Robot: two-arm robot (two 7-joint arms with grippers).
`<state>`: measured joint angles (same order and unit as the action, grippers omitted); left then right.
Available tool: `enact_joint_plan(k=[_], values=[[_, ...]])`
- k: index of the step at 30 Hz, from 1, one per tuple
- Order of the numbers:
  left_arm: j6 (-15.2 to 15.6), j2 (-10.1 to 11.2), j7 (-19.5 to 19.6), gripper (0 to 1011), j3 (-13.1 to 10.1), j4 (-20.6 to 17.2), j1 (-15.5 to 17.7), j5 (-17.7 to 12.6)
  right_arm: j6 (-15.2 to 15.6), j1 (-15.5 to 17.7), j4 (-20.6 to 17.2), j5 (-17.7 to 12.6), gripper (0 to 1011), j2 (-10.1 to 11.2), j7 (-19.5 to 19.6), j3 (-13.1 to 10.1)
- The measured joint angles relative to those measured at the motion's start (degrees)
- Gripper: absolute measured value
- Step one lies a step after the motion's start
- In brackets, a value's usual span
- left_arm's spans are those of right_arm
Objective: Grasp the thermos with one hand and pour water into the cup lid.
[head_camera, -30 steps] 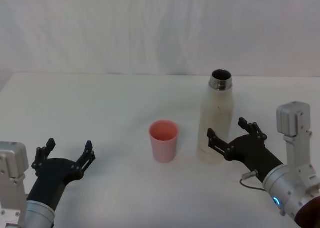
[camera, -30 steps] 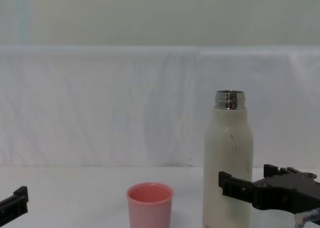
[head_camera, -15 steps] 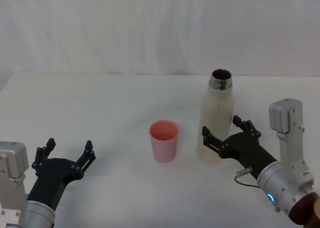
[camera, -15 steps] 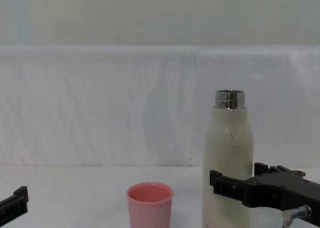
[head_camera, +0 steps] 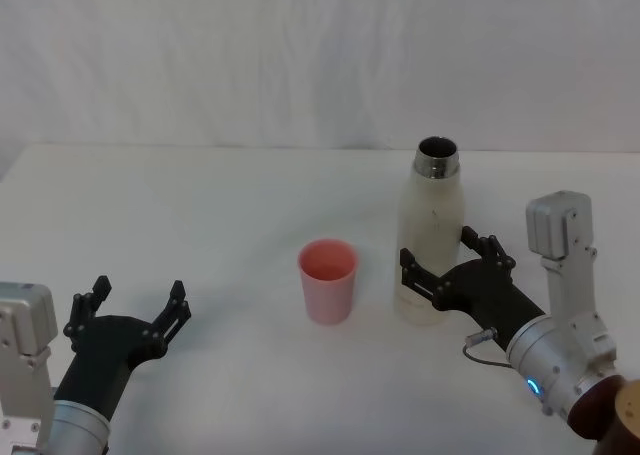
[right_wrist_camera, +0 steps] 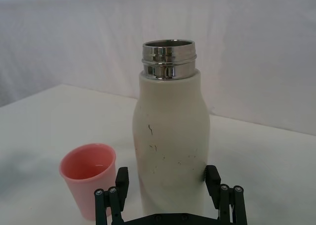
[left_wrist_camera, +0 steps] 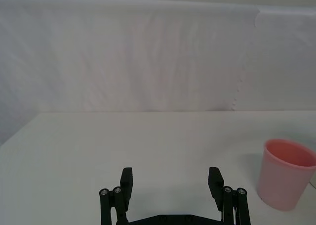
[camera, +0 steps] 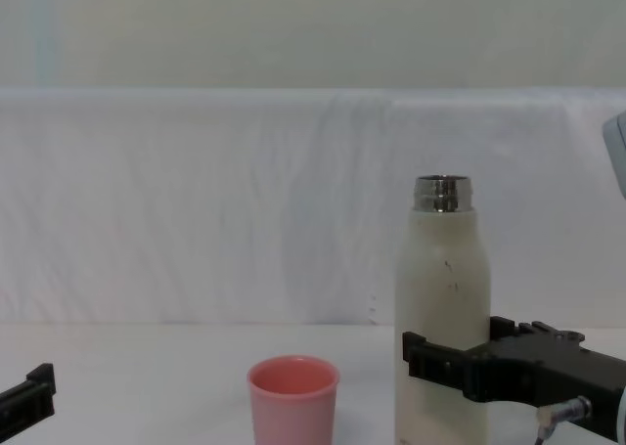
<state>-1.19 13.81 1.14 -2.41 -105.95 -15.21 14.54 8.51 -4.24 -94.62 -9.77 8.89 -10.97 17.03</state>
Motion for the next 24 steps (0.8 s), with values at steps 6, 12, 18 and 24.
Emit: enact_joint_plan(k=[6, 12, 18, 24], values=[[0.0, 0.0, 0.0, 1001, 0.0, 0.0, 0.0, 0.0, 0.0, -0.3, 0.2, 0.4, 1001, -0.2, 0.2, 0.1], [0.0, 0.0, 0.0, 1001, 0.0, 0.0, 0.0, 0.0, 0.1, -0.4, 0.3, 0.9, 1001, -0.4, 0.4, 0.2], [0.0, 0.0, 0.0, 1001, 0.0, 0.0, 0.0, 0.0, 0.2, -0.5, 0.4, 1.4, 1001, -0.6, 0.6, 0.2], [0.0, 0.0, 0.0, 1001, 0.0, 0.0, 0.0, 0.0, 0.3, -0.8, 0.9, 1.8, 1001, -0.9, 0.6, 0.1]])
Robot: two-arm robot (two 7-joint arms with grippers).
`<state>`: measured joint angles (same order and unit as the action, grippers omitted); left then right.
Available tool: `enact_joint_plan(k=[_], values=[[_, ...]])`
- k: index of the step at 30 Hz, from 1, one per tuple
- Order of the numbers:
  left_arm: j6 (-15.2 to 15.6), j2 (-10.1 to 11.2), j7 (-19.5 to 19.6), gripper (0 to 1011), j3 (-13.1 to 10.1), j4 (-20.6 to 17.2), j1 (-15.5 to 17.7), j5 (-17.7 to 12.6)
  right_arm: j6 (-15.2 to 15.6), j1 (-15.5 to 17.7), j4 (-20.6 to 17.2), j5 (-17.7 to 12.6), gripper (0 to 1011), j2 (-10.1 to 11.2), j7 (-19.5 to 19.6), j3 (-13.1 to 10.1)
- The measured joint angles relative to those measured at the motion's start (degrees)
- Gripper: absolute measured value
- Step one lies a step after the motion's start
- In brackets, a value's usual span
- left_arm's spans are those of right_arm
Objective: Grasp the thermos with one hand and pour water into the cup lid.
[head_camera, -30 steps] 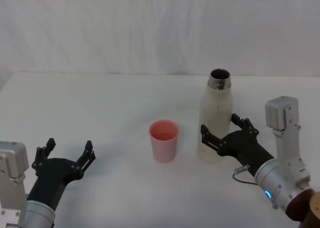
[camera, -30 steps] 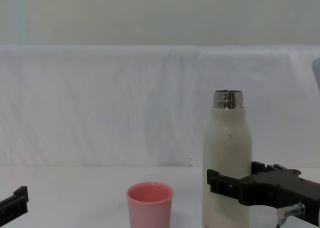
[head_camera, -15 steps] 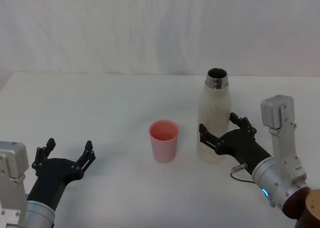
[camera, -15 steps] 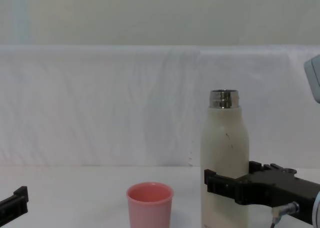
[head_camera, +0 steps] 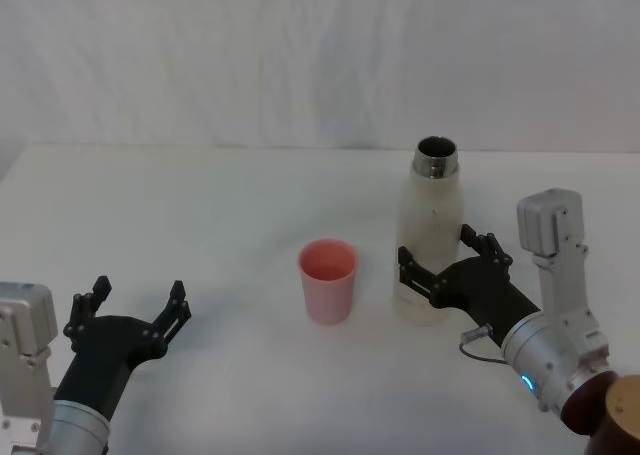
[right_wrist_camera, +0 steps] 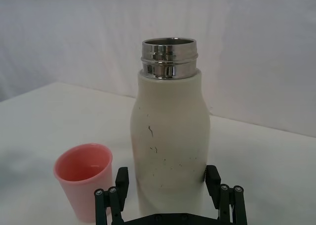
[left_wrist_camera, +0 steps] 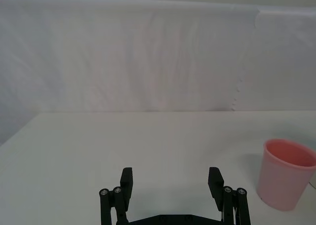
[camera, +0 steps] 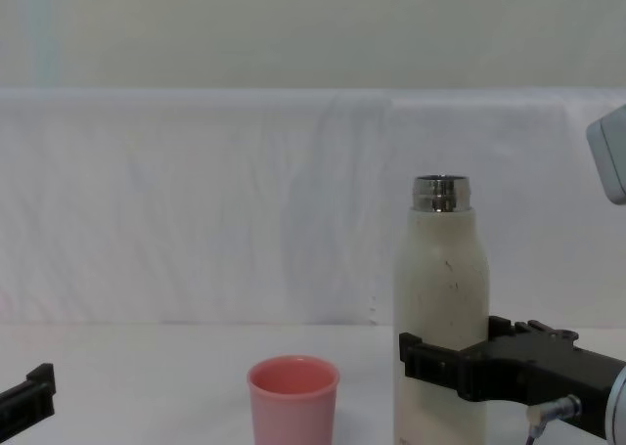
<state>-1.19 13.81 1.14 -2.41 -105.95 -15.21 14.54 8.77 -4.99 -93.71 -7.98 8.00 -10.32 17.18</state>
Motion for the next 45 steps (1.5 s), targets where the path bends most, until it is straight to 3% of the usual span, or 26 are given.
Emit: enact_joint_plan(k=[40, 45], values=[[0.0, 0.0, 0.0, 1001, 0.0, 0.0, 0.0, 0.0, 0.1, -2.1, 2.7, 0.8, 1001, -1.5, 0.0, -0.5], [0.0, 0.0, 0.0, 1001, 0.0, 0.0, 0.0, 0.0, 0.1, -2.0, 2.7, 0.8, 946, -1.5, 0.0, -0.4]])
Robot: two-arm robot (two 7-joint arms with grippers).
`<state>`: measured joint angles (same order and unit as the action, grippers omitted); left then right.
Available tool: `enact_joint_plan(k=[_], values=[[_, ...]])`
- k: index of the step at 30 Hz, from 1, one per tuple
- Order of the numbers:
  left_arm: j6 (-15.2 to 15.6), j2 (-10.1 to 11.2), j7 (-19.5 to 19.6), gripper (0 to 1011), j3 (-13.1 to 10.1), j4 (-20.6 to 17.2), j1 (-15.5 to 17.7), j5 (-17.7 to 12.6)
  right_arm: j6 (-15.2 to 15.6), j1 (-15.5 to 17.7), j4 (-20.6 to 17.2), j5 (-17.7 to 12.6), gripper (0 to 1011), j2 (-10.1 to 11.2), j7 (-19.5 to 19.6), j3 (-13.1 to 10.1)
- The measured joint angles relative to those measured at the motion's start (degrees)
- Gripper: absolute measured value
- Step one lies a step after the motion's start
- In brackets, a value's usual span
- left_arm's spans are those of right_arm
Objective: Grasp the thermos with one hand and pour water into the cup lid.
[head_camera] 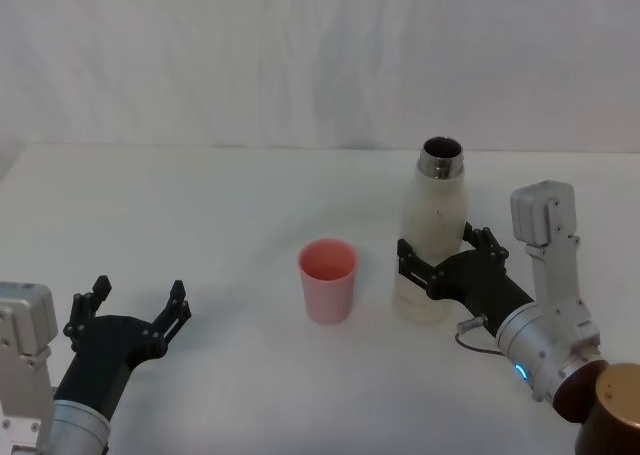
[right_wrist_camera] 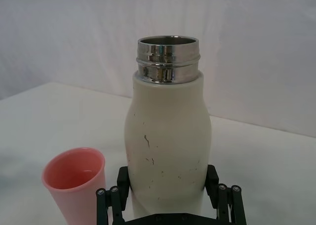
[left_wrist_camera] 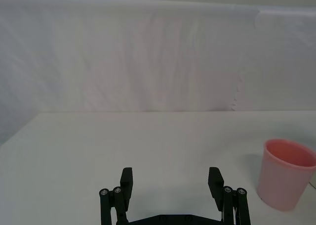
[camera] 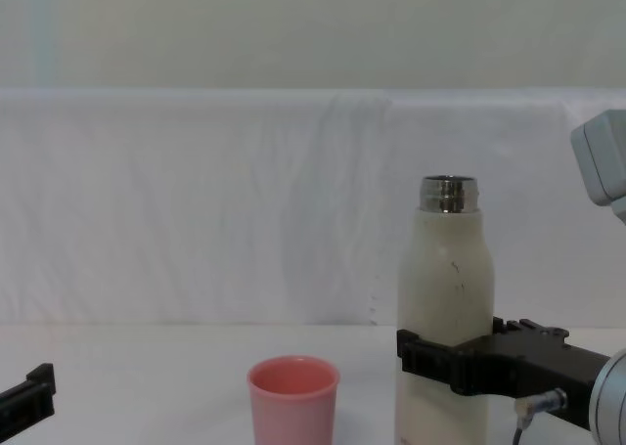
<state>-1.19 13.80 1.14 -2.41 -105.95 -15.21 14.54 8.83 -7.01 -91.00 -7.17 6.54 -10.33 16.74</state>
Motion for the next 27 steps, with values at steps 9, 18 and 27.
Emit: enact_joint_plan(k=[9, 18, 27], values=[[0.0, 0.0, 0.0, 1001, 0.0, 0.0, 0.0, 0.0, 0.0, 0.0, 0.0, 0.0, 946, 0.0, 0.0, 0.0], [0.0, 0.0, 0.0, 1001, 0.0, 0.0, 0.0, 0.0, 0.0, 0.1, -0.1, 0.0, 946, 0.0, 0.0, 0.0], [0.0, 0.0, 0.0, 1001, 0.0, 0.0, 0.0, 0.0, -0.9, 0.6, -1.0, 0.9, 946, 0.2, 0.5, 0.0]])
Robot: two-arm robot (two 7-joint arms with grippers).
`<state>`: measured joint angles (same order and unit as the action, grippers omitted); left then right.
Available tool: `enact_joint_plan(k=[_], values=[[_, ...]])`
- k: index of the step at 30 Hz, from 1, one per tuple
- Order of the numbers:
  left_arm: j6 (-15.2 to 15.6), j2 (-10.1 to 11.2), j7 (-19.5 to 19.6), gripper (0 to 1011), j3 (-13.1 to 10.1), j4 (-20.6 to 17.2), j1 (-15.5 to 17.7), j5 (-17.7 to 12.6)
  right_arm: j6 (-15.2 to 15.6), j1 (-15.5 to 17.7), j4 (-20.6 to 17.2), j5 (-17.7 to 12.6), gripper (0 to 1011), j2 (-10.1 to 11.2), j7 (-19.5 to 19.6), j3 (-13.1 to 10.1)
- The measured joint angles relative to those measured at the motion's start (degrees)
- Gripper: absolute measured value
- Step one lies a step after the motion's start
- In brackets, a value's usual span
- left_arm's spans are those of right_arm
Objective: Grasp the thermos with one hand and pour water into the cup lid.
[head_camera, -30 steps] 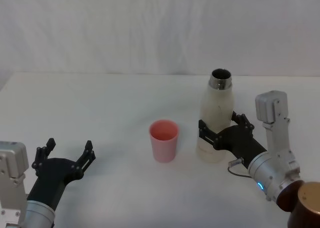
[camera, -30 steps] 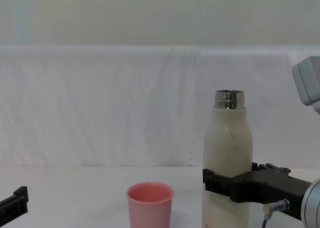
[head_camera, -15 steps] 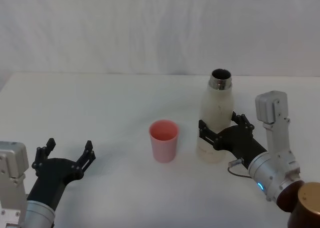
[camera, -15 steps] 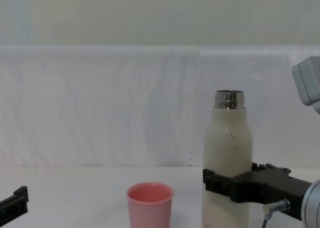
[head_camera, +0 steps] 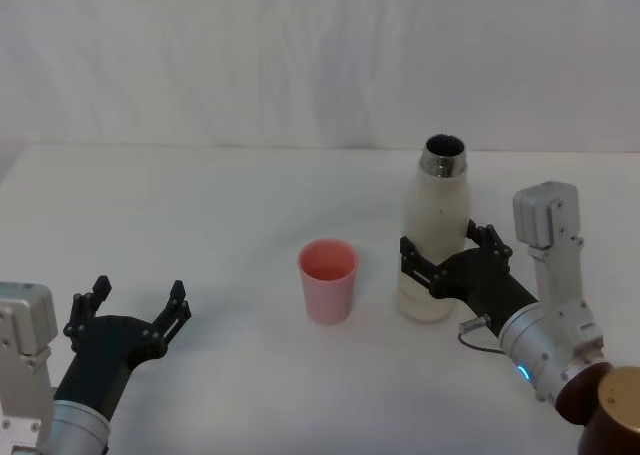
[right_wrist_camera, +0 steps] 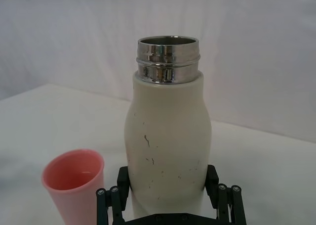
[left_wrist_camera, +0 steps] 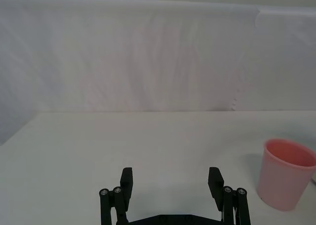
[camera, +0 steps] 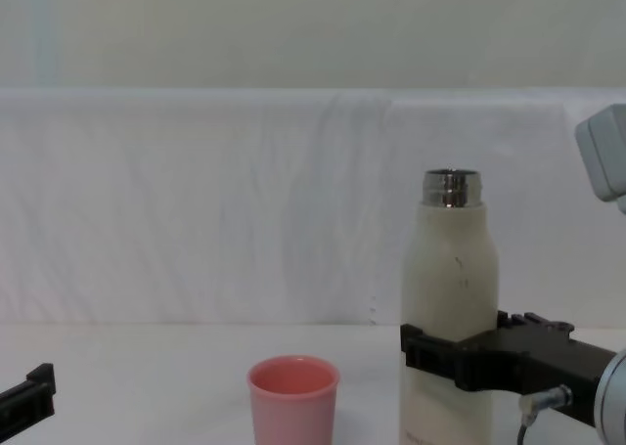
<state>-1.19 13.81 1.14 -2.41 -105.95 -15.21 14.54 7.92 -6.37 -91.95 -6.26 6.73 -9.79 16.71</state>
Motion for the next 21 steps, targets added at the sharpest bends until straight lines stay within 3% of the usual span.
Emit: enact_joint_plan(k=[10, 21], values=[[0.0, 0.0, 0.0, 1001, 0.0, 0.0, 0.0, 0.0, 0.0, 0.5, -2.4, 2.1, 946, 1.1, 0.6, -0.6], [0.0, 0.0, 0.0, 1001, 0.0, 0.0, 0.0, 0.0, 0.2, 0.1, -4.5, 9.0, 946, 3.7, 1.6, -0.2]])
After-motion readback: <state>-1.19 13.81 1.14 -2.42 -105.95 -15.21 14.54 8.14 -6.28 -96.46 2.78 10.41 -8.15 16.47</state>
